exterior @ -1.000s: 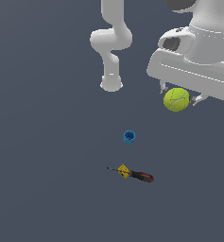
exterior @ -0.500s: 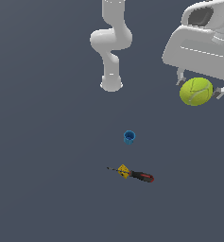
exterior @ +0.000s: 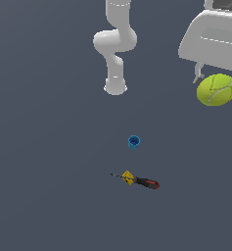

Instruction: Pick up a designated object from a clutter of objects.

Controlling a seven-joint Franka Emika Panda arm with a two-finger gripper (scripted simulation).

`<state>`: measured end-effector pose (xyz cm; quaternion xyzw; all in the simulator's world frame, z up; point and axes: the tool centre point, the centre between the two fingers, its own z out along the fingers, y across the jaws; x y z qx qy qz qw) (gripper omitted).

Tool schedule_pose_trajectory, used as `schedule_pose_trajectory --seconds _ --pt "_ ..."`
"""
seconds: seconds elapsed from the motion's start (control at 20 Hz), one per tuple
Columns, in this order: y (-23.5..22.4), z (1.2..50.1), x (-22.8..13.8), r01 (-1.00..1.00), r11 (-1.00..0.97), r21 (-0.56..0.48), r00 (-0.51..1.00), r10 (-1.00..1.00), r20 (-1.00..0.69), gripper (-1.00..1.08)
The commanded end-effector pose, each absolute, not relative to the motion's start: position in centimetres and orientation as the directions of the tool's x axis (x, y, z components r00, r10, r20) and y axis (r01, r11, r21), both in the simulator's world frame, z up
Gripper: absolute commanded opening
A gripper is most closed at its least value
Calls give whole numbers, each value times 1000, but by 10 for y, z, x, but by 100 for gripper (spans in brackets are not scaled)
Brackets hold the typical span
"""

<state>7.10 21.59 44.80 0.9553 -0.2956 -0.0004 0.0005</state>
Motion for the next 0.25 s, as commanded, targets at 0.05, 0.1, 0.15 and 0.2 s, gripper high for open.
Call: schedule_pose_trajectory --seconds 0.05,0.1,0.15,0.2 --pt "217 452 73 -565 -825 0 825 -565 1 -100" --pt "217 453 73 -565 -825 0 825 -565 1 -100" --pt "218 453 73 -565 -825 0 825 -565 1 -100" --pt "218 453 73 -565 -825 0 825 -565 1 -100"
